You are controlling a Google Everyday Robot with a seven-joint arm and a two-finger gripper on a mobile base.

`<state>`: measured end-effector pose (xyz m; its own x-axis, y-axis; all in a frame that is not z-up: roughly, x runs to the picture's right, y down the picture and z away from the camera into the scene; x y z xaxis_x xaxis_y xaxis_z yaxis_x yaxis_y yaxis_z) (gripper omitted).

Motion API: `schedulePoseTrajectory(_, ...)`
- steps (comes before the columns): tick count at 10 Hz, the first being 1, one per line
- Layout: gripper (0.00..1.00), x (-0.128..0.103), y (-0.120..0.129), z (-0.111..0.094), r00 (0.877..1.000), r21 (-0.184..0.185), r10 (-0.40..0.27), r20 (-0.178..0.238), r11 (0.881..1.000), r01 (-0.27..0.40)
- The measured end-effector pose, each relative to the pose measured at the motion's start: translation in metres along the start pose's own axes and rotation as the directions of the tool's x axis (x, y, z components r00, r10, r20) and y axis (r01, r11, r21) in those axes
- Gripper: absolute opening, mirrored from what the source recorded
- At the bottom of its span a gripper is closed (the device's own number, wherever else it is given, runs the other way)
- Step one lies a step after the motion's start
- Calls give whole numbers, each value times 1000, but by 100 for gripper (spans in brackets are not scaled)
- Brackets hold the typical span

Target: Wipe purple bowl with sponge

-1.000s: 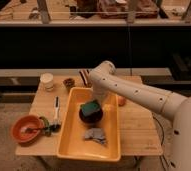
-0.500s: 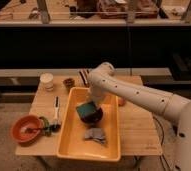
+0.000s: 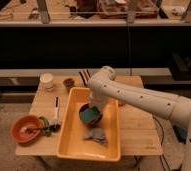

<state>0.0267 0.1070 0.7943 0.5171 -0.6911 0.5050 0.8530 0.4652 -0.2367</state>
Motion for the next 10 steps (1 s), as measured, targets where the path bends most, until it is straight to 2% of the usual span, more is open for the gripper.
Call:
schedulePoseTrajectory(2,0,3,16,0,1000,-10,21,-14,1000,-21)
schedulePoseTrajectory(4,0,17,39,-1,996,-26,74,-40,997,-75)
schedulePoseTrajectory(6,0,33,49,-3,991,-28,118,-64,992,-120)
schedulePoseTrajectory(10,0,73,32,8,983,-12,160,-92,987,-161)
